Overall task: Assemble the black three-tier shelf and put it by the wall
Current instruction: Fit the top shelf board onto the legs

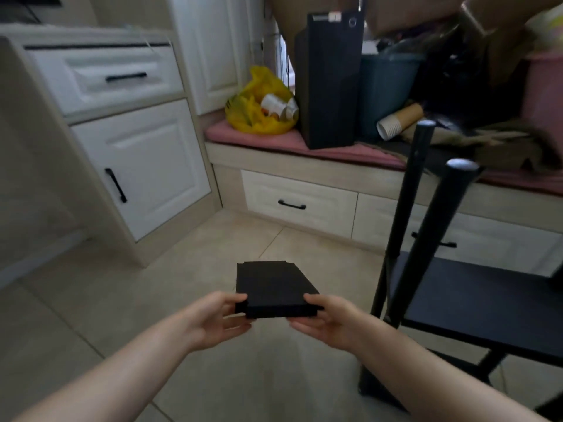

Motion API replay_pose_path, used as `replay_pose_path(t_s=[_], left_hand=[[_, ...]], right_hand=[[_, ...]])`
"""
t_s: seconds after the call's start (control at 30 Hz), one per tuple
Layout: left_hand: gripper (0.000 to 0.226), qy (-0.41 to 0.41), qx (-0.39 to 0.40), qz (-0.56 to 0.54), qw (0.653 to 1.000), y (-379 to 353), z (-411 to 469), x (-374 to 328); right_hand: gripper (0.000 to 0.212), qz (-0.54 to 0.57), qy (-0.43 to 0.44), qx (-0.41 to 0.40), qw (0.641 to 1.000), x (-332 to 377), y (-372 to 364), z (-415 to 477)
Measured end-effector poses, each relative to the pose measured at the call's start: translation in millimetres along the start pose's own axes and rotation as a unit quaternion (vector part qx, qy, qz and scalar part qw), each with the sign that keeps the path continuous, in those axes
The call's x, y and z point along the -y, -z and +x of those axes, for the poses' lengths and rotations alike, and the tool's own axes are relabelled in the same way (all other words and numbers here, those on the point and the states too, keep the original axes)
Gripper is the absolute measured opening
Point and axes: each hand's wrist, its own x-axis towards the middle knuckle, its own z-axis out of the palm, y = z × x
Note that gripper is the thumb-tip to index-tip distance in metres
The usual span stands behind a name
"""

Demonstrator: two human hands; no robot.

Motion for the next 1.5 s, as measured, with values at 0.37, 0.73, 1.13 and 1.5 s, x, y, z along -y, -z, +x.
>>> replay_pose_path(t_s=[0.37, 0.73, 1.13, 1.5], left_hand=[[0.043, -0.083, 0.059, -0.052, 0.993, -43.5, -97.0, -26.7], [0.058, -0.100, 0.053, -0.019, 0.993, -63.0, -141.0, -59.0], [0.040, -0.133, 0.099, 0.118, 0.979, -111.0, -174.3, -47.9], [0.031, -0.161, 0.016, 0.060, 0.985, -118.7, -190.6, -22.3]], right_hand=[[0.026, -0.085, 0.067, 0.091, 0.990, 53.8, 35.6, -145.1], [0.009, -0.251, 0.164, 0.101, 0.948, 113.6, 121.5, -265.6], [0.045, -0.126, 0.194, 0.047, 0.972, 119.5, 180.2, -278.7], [0.032, -0.201, 0.196, 0.049, 0.958, 101.4, 174.6, -307.4]])
